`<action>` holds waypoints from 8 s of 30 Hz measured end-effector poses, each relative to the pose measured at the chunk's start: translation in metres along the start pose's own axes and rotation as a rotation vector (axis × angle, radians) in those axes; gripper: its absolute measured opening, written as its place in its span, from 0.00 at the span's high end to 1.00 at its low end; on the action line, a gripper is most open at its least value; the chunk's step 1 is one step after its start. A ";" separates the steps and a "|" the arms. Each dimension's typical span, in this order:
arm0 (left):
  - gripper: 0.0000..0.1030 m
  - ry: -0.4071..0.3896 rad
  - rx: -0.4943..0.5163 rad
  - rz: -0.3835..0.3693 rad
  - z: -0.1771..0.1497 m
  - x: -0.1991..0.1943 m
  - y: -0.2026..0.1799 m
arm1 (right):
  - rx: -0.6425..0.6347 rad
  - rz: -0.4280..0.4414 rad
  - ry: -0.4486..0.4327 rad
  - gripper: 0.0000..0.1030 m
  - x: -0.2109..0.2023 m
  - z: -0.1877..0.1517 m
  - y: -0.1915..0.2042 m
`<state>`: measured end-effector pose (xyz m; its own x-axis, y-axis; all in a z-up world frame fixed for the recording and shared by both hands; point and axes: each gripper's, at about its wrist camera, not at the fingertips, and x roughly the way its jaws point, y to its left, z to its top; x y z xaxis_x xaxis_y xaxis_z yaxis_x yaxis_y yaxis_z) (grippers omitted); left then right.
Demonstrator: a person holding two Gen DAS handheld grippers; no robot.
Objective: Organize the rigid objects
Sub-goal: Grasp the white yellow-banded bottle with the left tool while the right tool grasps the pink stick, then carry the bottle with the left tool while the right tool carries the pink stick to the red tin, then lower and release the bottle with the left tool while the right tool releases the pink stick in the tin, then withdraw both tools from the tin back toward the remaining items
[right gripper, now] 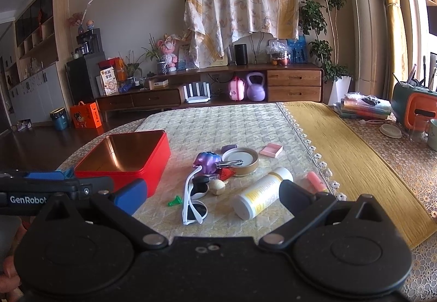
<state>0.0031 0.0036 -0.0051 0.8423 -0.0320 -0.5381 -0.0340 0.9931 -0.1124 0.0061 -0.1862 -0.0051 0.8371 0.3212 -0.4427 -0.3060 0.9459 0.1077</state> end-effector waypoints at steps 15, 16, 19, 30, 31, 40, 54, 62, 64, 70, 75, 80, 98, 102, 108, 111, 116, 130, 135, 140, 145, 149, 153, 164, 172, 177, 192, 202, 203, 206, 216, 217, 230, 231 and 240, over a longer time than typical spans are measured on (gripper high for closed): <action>0.00 0.082 0.064 -0.049 0.006 0.038 -0.020 | 0.049 -0.090 0.068 0.01 0.031 0.000 -0.056; 0.00 0.087 0.071 -0.048 0.006 0.043 -0.022 | 0.047 -0.105 0.076 0.01 0.035 0.001 -0.062; 0.00 0.098 0.095 -0.046 0.012 0.058 -0.032 | 0.024 -0.133 0.099 0.02 0.048 0.002 -0.080; 0.00 0.115 0.172 -0.162 0.028 0.121 -0.090 | 0.006 -0.173 0.205 0.18 0.104 0.001 -0.153; 0.00 0.122 0.181 -0.169 0.027 0.129 -0.095 | 0.005 -0.169 0.213 0.20 0.108 0.001 -0.157; 0.01 0.179 0.248 -0.217 0.012 0.174 -0.125 | -0.043 -0.086 0.292 0.40 0.146 0.000 -0.172; 0.34 0.221 0.329 -0.245 0.002 0.209 -0.142 | -0.032 -0.023 0.355 0.76 0.177 0.000 -0.182; 0.52 0.249 0.342 -0.266 0.000 0.218 -0.148 | -0.058 -0.045 0.354 0.83 0.182 0.000 -0.174; 0.53 0.256 0.330 -0.270 0.001 0.219 -0.146 | -0.064 -0.055 0.354 0.85 0.182 0.000 -0.173; 0.56 0.271 0.304 -0.259 0.003 0.219 -0.144 | -0.040 -0.064 0.355 0.85 0.179 0.001 -0.169; 0.56 0.289 0.253 -0.240 0.005 0.216 -0.133 | -0.022 -0.064 0.349 0.85 0.169 0.003 -0.161; 0.57 0.284 0.218 -0.223 0.008 0.206 -0.120 | 0.005 -0.040 0.336 0.85 0.155 0.011 -0.149; 0.57 0.253 0.097 -0.195 0.022 0.163 -0.066 | -0.049 0.029 0.304 0.85 0.123 0.036 -0.079; 0.57 0.217 0.067 -0.197 0.032 0.149 -0.051 | -0.065 0.042 0.297 0.85 0.118 0.042 -0.063; 0.57 0.159 0.018 -0.177 0.050 0.124 -0.022 | -0.097 0.076 0.287 0.85 0.117 0.052 -0.036; 0.57 0.137 -0.006 -0.149 0.058 0.115 -0.003 | -0.116 0.098 0.287 0.85 0.121 0.058 -0.019; 0.57 0.120 -0.058 -0.100 0.068 0.108 0.034 | -0.137 0.144 0.285 0.85 0.132 0.068 0.012; 0.57 0.099 -0.115 0.081 0.084 0.134 0.135 | -0.184 0.237 0.350 0.85 0.206 0.077 0.101; 0.57 0.129 -0.126 0.115 0.083 0.161 0.154 | -0.211 0.253 0.395 0.85 0.243 0.073 0.123; 0.57 0.155 -0.129 0.134 0.083 0.183 0.162 | -0.228 0.262 0.443 0.85 0.278 0.069 0.136; 0.57 0.176 -0.127 0.150 0.083 0.197 0.166 | -0.241 0.251 0.474 0.85 0.304 0.062 0.141; 0.57 0.183 -0.121 0.152 0.087 0.202 0.167 | -0.250 0.247 0.497 0.85 0.314 0.058 0.145; 0.57 0.233 -0.130 0.167 0.086 0.212 0.171 | -0.278 0.233 0.500 0.85 0.317 0.055 0.149; 0.57 0.256 -0.111 0.172 0.086 0.217 0.167 | -0.315 0.250 0.501 0.75 0.316 0.056 0.152; 0.56 0.247 -0.154 0.155 0.086 0.207 0.171 | -0.343 0.261 0.488 0.63 0.299 0.054 0.151; 0.48 0.229 -0.148 0.158 0.084 0.195 0.169 | -0.343 0.272 0.470 0.58 0.284 0.056 0.152; 0.34 0.155 -0.101 0.115 0.085 0.144 0.144 | -0.249 0.290 0.385 0.38 0.226 0.069 0.126; 0.28 0.124 -0.068 0.087 0.083 0.116 0.119 | -0.165 0.302 0.324 0.21 0.182 0.071 0.094; 0.28 0.123 -0.066 0.082 0.083 0.114 0.117 | -0.158 0.302 0.318 0.19 0.178 0.071 0.090; 0.28 0.122 -0.065 0.069 0.082 0.108 0.109 | -0.133 0.291 0.298 0.15 0.165 0.071 0.078; 0.20 0.114 -0.034 0.004 0.071 0.091 0.073 | -0.079 0.236 0.264 0.03 0.130 0.059 0.032; 0.20 0.117 -0.032 0.000 0.070 0.091 0.069 | -0.076 0.224 0.261 0.02 0.127 0.057 0.028; 0.19 0.160 -0.003 -0.067 0.043 0.098 0.020 | -0.075 0.138 0.257 0.00 0.108 0.020 -0.032; 0.19 0.166 -0.003 -0.076 0.040 0.100 0.016 | -0.073 0.135 0.258 0.00 0.108 0.017 -0.036; 0.19 0.207 0.013 -0.084 0.022 0.122 -0.019 | -0.065 0.094 0.273 0.01 0.112 0.005 -0.070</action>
<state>0.1180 -0.0163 -0.0506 0.7136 -0.1360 -0.6872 0.0395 0.9872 -0.1543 0.1240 -0.2159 -0.0577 0.6536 0.3747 -0.6575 -0.4119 0.9050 0.1063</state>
